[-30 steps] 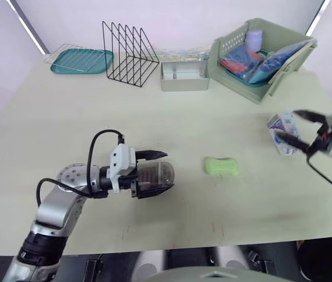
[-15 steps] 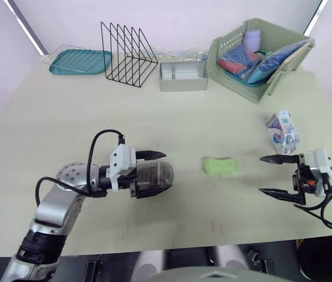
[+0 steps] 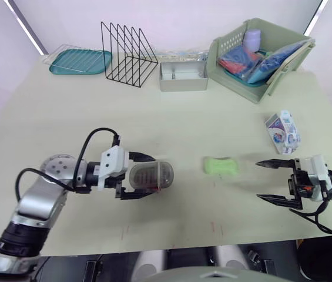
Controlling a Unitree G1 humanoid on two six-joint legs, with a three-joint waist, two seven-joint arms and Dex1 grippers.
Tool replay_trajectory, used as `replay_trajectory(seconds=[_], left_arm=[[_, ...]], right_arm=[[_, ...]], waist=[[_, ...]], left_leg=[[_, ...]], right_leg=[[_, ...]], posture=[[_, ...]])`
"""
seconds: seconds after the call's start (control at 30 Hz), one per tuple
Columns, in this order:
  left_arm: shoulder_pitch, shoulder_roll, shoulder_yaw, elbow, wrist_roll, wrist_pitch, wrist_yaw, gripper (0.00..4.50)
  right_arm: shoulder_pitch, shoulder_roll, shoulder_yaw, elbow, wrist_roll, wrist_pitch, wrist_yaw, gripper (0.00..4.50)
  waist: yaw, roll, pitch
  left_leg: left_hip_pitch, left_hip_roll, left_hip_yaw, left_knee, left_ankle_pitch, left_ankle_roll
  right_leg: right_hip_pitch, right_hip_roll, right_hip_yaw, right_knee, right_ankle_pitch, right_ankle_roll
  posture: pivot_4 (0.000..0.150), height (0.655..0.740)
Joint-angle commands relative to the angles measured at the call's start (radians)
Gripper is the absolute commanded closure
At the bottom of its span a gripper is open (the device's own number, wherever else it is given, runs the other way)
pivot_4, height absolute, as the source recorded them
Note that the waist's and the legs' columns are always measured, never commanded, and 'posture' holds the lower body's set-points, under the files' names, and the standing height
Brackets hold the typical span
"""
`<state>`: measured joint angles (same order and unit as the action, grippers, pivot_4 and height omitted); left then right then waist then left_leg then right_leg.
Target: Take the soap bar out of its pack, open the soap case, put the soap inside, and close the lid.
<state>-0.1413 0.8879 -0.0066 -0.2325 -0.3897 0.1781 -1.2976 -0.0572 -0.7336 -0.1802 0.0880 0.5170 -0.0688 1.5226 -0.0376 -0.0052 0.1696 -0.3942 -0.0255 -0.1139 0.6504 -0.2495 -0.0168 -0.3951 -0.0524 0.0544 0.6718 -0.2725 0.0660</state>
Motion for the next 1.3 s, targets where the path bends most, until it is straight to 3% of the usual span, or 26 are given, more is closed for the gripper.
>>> replay_trajectory(seconds=[0.03, 0.5, 1.3], left_arm=[[-0.023, 0.031, 0.030, 0.033, 0.015, -0.030, -0.017, 0.00], [-0.046, 0.075, -0.001, 0.150, 0.074, -0.099, -0.072, 0.00], [-0.124, -0.040, -0.114, 0.259, 0.201, -0.179, -0.011, 0.00]], right_arm=[[-0.006, -0.008, 0.003, -0.024, 0.011, 0.001, 0.003, 0.02], [-0.014, -0.002, 0.022, -0.015, 0.006, -0.006, -0.011, 0.02], [0.011, -0.009, 0.018, -0.035, -0.001, -0.006, -0.051, 0.02]], waist=[[0.000, 0.000, 0.000], [-0.001, 0.000, 0.000], [0.000, 0.000, 0.000]], left_leg=[[0.000, 0.000, 0.000, 0.000, 0.000, 0.000], [0.000, 0.000, 0.000, 0.000, 0.000, 0.000], [0.000, -0.002, 0.000, 0.000, 0.000, 0.000]], right_leg=[[0.000, 0.000, 0.000, 0.000, 0.000, 0.000], [0.000, 0.000, 0.000, 0.000, 0.000, 0.000], [0.000, 0.000, 0.000, 0.001, 0.000, 0.000]], posture=[[0.150, 0.7400], [0.150, 0.7400], [0.150, 0.7400]])
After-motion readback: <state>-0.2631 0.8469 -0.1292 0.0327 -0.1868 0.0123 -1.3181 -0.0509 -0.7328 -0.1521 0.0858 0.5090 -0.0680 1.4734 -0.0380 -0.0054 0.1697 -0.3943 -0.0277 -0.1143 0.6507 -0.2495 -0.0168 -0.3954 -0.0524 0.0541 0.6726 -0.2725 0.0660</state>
